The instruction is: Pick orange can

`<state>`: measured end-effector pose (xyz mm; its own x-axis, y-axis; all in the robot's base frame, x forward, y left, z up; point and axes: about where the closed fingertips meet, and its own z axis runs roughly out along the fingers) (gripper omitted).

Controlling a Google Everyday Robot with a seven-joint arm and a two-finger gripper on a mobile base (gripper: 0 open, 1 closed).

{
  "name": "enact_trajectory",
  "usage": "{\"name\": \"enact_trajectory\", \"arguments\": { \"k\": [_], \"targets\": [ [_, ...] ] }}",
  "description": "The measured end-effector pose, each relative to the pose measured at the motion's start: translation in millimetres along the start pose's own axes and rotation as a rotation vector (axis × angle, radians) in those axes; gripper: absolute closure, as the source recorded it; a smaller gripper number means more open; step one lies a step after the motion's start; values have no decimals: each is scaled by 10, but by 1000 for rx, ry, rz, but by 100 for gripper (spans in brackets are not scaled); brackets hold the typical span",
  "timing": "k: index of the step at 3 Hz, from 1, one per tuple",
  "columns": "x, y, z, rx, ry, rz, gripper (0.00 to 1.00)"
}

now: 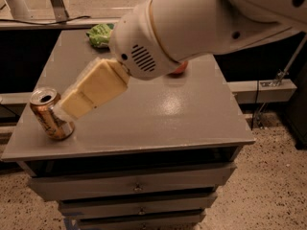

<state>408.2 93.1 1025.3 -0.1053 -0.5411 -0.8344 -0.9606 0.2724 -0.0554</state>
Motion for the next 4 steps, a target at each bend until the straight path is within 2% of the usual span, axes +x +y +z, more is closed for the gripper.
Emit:
{"name": "enact_trajectory", "arguments": {
  "k": [1,3,4],
  "targets": [
    [93,29,91,11,-30,-27,0],
    [463,-3,786,1,-176,-67,0],
    [572,-77,1133,-3,-231,-114,0]
  ]
}}
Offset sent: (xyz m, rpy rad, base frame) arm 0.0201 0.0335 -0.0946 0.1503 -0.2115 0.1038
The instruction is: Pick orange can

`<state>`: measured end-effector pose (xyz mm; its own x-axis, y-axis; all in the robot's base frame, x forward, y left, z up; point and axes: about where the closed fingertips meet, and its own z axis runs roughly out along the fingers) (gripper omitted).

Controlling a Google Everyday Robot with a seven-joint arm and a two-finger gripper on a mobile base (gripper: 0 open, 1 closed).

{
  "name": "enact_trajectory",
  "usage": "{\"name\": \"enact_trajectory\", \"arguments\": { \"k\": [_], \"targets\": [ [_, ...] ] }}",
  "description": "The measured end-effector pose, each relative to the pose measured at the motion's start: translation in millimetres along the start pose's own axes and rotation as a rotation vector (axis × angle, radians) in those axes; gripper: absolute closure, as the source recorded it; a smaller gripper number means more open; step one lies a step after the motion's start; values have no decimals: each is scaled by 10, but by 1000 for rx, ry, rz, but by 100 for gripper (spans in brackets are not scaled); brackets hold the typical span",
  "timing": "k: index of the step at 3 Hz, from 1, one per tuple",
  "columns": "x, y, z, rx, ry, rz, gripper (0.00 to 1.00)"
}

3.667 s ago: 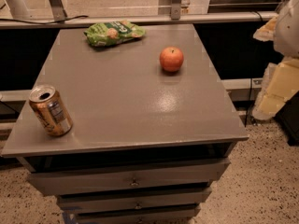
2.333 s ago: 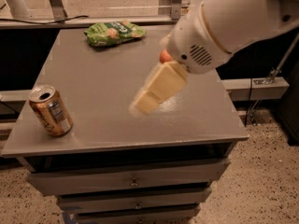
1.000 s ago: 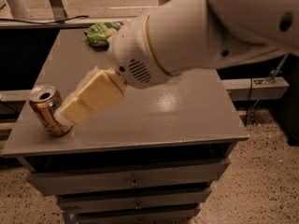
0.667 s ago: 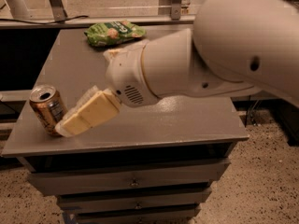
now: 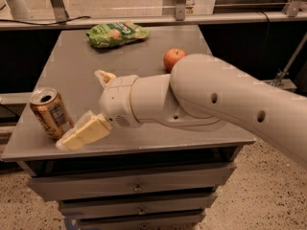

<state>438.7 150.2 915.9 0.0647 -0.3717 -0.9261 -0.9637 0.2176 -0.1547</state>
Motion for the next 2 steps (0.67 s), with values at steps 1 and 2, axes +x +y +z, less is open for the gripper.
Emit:
{"name": "enact_trajectory", "arguments": {
  "k": [1,2],
  "targets": [
    [138,-42,314,1,-54,-7,0],
    [203,-52,613,13,-102,25,0]
  ]
}}
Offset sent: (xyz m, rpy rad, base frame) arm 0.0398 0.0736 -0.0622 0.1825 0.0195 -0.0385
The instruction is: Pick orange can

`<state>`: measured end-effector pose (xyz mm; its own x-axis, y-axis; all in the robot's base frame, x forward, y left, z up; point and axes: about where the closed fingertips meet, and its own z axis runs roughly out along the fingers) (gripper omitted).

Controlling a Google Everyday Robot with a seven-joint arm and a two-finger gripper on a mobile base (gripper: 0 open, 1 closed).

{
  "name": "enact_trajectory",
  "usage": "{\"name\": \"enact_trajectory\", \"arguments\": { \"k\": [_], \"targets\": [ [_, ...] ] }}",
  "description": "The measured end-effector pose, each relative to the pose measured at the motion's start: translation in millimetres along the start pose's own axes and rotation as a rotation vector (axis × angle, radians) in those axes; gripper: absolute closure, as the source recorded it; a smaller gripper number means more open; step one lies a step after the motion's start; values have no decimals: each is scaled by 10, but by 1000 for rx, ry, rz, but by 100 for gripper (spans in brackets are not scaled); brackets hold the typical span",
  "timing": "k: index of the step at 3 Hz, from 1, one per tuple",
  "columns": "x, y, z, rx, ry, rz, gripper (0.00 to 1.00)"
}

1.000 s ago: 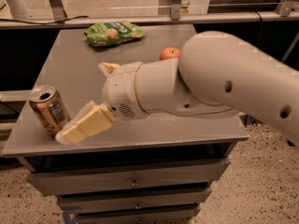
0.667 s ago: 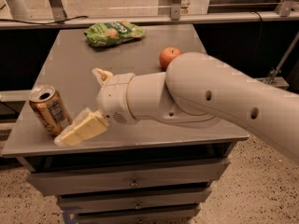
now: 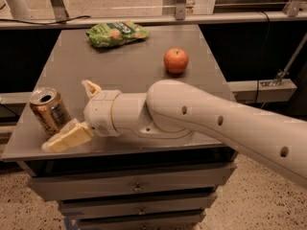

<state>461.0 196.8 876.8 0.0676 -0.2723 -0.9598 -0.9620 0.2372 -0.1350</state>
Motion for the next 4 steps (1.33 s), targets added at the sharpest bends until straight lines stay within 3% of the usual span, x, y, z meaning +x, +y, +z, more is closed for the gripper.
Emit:
{"name": "enact_trajectory", "arguments": {
  "k": [2,4],
  "targets": [
    [65,-31,353,42,-49,97,41],
    [-169,-319,367,83,-69,118,88]
  ]
}}
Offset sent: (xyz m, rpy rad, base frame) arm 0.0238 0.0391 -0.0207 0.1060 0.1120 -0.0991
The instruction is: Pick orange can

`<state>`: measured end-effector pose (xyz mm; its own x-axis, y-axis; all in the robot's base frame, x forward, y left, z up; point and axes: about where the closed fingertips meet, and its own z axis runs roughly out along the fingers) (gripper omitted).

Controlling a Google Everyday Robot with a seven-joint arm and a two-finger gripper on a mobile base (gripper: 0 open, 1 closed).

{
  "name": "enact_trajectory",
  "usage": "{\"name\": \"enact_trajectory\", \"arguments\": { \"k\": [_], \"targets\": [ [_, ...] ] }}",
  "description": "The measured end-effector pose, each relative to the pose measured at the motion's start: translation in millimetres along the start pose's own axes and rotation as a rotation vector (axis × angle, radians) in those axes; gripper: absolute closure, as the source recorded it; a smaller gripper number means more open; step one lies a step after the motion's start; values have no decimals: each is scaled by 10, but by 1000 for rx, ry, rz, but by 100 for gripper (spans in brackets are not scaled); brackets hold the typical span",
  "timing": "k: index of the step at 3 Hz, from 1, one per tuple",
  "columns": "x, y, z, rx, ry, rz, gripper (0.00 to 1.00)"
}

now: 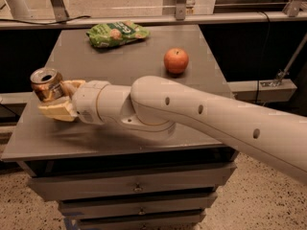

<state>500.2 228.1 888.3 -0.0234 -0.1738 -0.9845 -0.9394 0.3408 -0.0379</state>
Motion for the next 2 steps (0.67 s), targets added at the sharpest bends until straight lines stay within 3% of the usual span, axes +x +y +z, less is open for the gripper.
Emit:
{"name": "enact_trajectory", "arguments": {
  "k": [1,2],
  "targets": [
    [-398,-246,-71,34,-44,-29,100],
    [-471,-293,-86,42,-54,-33,100]
  ]
}}
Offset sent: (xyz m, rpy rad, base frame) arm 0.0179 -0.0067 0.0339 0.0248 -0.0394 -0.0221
